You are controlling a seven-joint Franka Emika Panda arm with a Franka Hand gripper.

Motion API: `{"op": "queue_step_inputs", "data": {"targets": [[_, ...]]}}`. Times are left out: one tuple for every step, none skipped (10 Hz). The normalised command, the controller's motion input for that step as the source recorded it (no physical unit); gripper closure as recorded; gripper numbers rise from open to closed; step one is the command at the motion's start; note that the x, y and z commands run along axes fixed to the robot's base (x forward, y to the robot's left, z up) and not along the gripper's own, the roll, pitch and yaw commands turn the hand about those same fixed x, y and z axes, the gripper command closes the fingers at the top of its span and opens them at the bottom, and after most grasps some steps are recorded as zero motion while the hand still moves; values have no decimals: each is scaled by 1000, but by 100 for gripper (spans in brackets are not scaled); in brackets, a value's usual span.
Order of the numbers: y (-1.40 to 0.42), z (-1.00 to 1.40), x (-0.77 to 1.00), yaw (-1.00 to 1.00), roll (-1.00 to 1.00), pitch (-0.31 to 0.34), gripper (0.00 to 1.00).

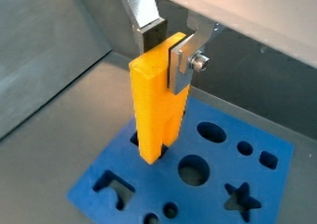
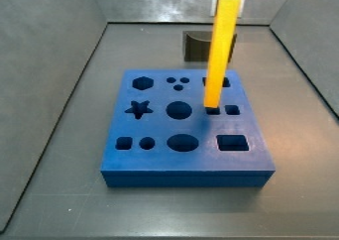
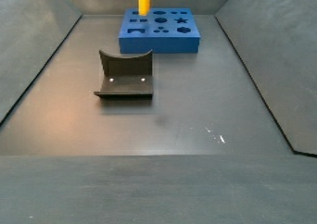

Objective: Insert the double-square object.

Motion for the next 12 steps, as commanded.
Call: {"op": "queue_step_inputs", "data": {"targets": [[-89, 0, 363, -703, 50, 0, 100], [-57, 0, 331, -737, 47, 0, 100], [-40, 0, 300, -769, 49, 0, 100], [-26, 0, 277, -789, 57, 0, 100], [0, -23, 200, -846, 97, -1, 100], [0, -74, 100, -889, 120, 0, 100], [0, -43, 43, -871, 117, 0, 100], [0, -23, 0, -849, 121, 90, 100], [0, -9, -17, -826, 120, 179, 100], [0, 0, -9, -783, 113, 219, 100], [-6, 0, -3, -743, 109, 260, 100], [-6, 0, 0, -703, 94, 290, 100]]}}
